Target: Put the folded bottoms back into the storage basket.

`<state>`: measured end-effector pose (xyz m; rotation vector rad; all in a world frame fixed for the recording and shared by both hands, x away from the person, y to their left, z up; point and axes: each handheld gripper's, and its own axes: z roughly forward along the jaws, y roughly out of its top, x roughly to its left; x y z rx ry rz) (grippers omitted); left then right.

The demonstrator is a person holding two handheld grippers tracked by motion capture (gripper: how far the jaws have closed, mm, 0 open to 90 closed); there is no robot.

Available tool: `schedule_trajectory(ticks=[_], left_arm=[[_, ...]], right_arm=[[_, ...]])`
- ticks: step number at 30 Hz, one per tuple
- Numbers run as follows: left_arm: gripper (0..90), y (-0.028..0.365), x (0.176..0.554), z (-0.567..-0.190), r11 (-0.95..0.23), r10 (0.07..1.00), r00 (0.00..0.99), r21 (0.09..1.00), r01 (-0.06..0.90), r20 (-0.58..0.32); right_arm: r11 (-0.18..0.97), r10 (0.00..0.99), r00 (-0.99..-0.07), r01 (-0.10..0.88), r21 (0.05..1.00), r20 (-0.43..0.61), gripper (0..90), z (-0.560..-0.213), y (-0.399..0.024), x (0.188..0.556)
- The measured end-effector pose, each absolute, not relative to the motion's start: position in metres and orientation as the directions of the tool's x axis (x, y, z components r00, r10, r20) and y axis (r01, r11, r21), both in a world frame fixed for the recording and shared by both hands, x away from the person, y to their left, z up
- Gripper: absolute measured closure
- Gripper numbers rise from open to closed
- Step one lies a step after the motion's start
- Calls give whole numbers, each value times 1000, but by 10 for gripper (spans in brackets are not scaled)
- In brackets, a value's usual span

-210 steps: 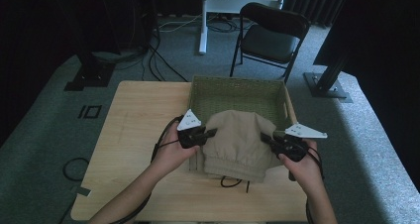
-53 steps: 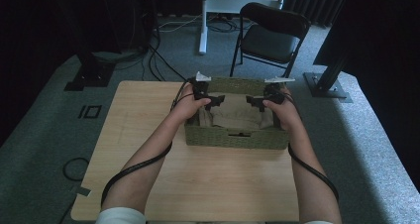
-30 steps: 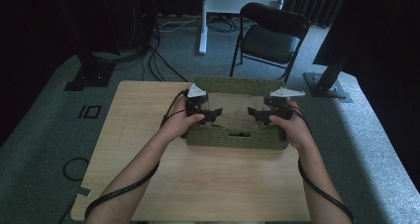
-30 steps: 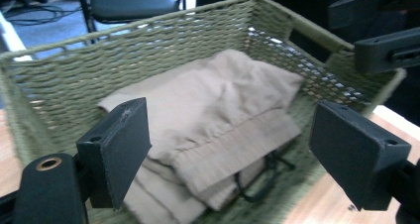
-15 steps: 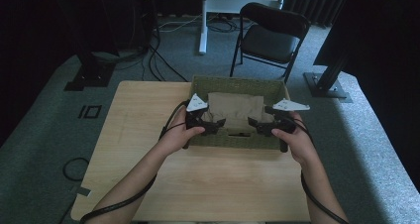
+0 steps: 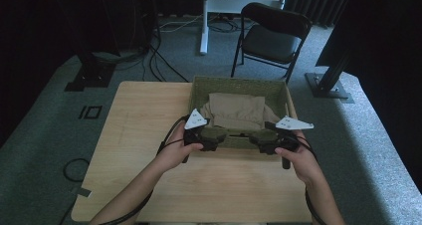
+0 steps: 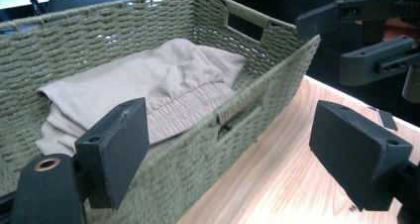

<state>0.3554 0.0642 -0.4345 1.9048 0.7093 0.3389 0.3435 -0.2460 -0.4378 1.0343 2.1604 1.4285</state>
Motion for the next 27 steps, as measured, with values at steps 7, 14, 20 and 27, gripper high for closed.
schedule_trajectory(ticks=[7, 14, 20, 27], left_arm=[[168, 73, 342, -457, -319, 610, 789, 886, 337, -80], [168, 81, 328, -478, -335, 610, 789, 875, 349, -81], [168, 92, 326, -501, -343, 633, 768, 855, 388, -96], [168, 109, 324, -525, -353, 677, 731, 835, 421, -83]], right_arm=[[239, 724, -682, 390, 889, 104, 122, -458, -250, 330], [244, 729, -676, 407, 880, 110, 122, -476, -252, 322], [257, 744, -660, 427, 867, 105, 122, -490, -256, 318], [268, 758, -644, 454, 850, 105, 121, -507, -262, 314]])
